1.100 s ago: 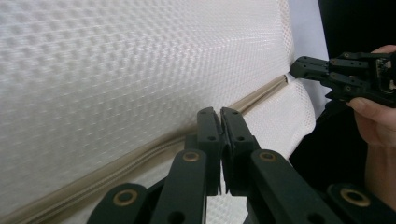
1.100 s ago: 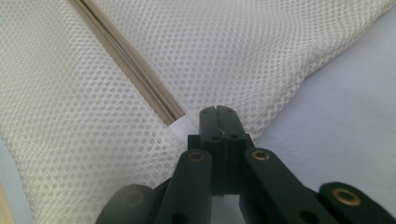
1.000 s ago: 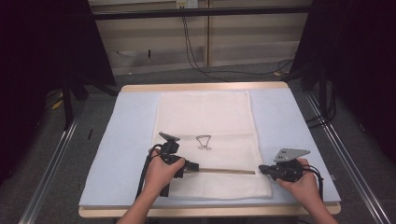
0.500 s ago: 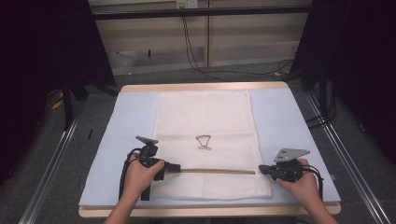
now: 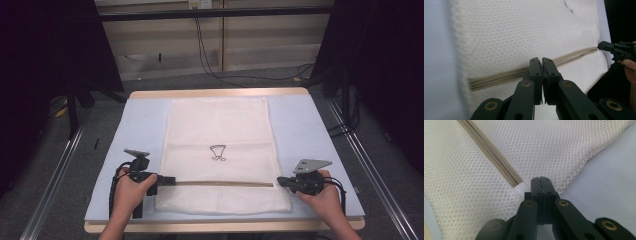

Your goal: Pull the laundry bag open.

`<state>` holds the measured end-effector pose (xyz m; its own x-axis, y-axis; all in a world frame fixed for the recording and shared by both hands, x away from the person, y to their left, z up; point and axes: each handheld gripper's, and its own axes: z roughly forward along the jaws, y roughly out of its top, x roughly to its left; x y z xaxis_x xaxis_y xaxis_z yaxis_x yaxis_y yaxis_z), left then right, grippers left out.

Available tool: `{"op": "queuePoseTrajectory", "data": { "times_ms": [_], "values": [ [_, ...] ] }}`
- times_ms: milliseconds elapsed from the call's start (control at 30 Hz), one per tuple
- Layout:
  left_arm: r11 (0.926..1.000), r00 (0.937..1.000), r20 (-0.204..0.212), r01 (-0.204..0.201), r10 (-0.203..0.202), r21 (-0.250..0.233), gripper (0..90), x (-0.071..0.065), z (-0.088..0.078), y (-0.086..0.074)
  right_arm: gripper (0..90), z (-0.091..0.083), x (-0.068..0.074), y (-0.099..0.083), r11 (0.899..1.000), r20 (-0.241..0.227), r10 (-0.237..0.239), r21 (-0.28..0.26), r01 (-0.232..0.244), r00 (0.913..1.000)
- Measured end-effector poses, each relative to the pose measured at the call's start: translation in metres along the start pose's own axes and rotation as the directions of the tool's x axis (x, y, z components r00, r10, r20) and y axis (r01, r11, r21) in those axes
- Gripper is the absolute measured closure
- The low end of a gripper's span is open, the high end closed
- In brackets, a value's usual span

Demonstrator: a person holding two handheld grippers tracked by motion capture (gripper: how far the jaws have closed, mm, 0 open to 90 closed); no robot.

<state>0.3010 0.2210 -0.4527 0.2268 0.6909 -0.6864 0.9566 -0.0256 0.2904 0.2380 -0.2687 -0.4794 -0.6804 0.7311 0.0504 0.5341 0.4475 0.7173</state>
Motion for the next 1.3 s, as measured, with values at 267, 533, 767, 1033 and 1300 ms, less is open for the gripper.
{"op": "queuePoseTrajectory", "data": {
  "times_ms": [267, 533, 767, 1033, 1300],
  "values": [
    [0.9984, 0.9983, -0.044, 0.036, -0.038, -0.044, 87.5, 0.034, -0.026, -0.006, 90.0, 0.0, 0.0, 0.0, 1.0, 0.001, 0.0, 0.002, 0.0, 1.0],
    [0.9974, 0.9975, -0.05, 0.047, -0.05, -0.055, 87.4, 0.048, -0.034, -0.012, 90.0, 0.0, 0.0, 0.0, 1.0, 0.0, 0.001, 0.005, -0.001, 1.0],
    [0.9841, 0.9951, -0.094, -0.046, 0.03, -0.172, 71.2, 0.047, -0.046, -0.006, 79.1, -0.008, -0.003, 0.0, 0.999, 0.015, -0.006, -0.043, 0.007, 0.9999],
    [0.9322, 0.9278, -0.345, -0.243, 0.142, -0.268, 39.8, 0.057, -0.04, 0.005, 40.2, -0.024, -0.029, -0.007, 0.983, 0.151, 0.16, -0.118, -0.143, 0.9755],
    [0.9135, 0.8743, -0.443, -0.329, 0.199, -0.239, 31.1, 0.063, -0.035, 0.01, 25.0, -0.022, -0.039, -0.008, 0.983, 0.199, 0.169, -0.101, -0.152, 0.9653]
  ]
}}
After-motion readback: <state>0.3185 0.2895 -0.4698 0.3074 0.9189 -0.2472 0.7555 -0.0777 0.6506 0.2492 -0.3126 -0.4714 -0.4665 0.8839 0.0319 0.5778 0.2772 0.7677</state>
